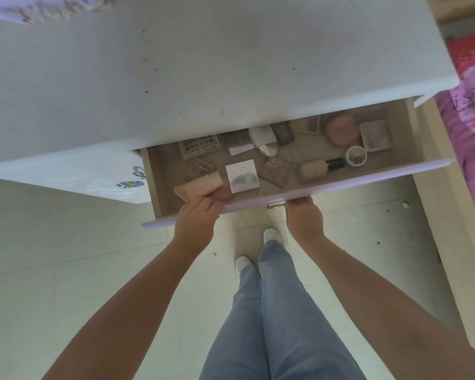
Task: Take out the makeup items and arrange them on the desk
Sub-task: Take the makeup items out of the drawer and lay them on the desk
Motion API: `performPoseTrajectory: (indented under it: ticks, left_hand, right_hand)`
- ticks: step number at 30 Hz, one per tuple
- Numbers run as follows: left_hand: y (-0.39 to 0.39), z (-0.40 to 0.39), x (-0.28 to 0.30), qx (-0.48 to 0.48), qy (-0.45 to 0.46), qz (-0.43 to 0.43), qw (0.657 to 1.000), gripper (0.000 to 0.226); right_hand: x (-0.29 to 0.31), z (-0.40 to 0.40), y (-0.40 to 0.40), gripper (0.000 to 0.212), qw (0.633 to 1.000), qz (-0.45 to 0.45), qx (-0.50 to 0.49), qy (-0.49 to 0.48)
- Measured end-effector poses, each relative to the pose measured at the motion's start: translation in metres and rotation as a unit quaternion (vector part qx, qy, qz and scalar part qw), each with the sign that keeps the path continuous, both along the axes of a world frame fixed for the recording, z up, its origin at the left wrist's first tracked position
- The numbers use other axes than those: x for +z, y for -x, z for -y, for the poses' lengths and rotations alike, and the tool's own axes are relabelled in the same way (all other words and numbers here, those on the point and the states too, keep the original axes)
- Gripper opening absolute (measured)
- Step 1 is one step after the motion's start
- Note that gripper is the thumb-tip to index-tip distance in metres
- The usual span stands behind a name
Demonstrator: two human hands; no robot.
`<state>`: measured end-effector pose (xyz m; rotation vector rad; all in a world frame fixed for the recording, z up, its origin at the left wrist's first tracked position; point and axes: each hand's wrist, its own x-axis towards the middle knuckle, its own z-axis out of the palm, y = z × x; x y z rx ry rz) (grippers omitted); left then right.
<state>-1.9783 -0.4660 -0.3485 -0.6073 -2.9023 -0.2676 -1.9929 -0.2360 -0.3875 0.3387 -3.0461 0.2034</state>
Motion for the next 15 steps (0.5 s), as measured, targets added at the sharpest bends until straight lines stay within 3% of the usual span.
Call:
performPoseTrajectory:
  ticks: [4, 7, 9, 12, 15]
  left_hand:
    - [-0.002, 0.001, -0.012, -0.004, -0.004, 0.003, 1.000, 0.028]
    - [0.001, 0.005, -0.014, -0.026, -0.003, -0.002, 1.000, 0.009]
    - [0.001, 0.006, -0.013, -0.027, 0.002, -0.006, 1.000, 0.009]
    - [0.001, 0.002, -0.008, -0.014, 0.009, 0.035, 0.999, 0.033]
    - [0.000, -0.001, -0.002, 0.003, 0.025, 0.070, 0.997, 0.037]
  right_hand:
    - [0.002, -0.002, -0.007, 0.038, 0.999, 0.009, -0.001, 0.044]
    - [0.018, -0.011, -0.018, 0.029, 0.995, -0.058, 0.027, 0.075]
    - [0.030, -0.015, -0.018, 0.032, 0.995, -0.085, 0.039, 0.043]
    - [0.035, -0.020, 0.003, 0.038, 0.997, -0.064, 0.020, -0.033]
    - [0.038, -0.025, 0.026, 0.034, 0.993, -0.028, 0.103, -0.053]
